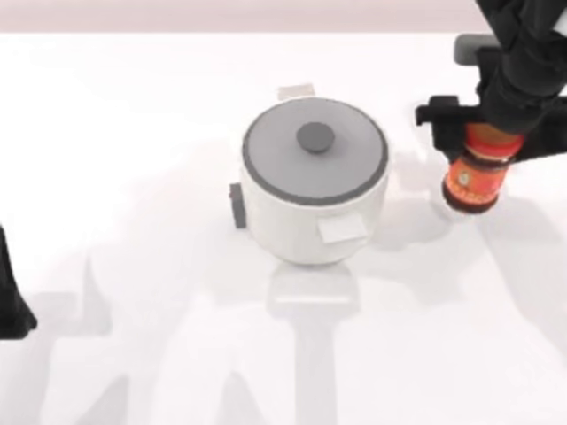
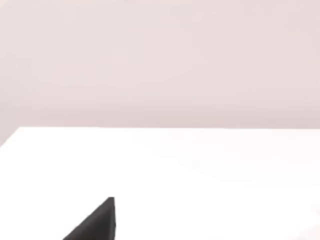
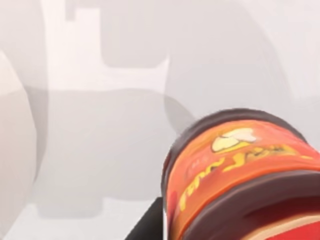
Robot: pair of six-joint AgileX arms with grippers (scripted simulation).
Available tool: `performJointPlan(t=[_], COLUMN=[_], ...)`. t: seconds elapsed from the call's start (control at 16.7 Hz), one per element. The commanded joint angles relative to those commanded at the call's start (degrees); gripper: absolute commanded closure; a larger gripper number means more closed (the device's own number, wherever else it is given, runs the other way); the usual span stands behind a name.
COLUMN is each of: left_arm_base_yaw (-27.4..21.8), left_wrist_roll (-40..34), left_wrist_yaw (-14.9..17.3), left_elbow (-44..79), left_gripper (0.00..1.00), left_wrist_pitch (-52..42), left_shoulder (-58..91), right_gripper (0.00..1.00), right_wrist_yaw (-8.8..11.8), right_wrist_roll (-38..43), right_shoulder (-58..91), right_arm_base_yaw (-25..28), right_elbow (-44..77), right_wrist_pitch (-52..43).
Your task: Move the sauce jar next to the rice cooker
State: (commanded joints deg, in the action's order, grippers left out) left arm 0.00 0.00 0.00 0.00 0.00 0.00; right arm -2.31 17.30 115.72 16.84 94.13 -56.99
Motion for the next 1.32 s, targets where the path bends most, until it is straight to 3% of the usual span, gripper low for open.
performJointPlan(t=[0.3, 0.6, 1.32], left_arm_base_yaw=[0.00, 0.00, 0.00], left_wrist_roll=[0.00, 0.00, 0.00], left_wrist_yaw=[0.00, 0.00, 0.00], left_elbow=[0.00, 0.00, 0.00], left_gripper=[0.00, 0.00, 0.00], left_wrist_pitch=[0.00, 0.00, 0.00], left_shoulder=[0.00, 0.00, 0.00], right_gripper=[1.00, 1.00, 0.10], right_wrist_yaw=[-0.16, -0.21, -0.21], right_wrist_roll=[0.07, 0.08, 0.08], right_shoulder=[2.25, 2.62, 2.62], right_arm_base_yaw=[0.02, 0.03, 0.03], right_elbow=[-4.64, -5.38, -5.38], right_wrist_pitch=[6.89, 7.98, 7.98])
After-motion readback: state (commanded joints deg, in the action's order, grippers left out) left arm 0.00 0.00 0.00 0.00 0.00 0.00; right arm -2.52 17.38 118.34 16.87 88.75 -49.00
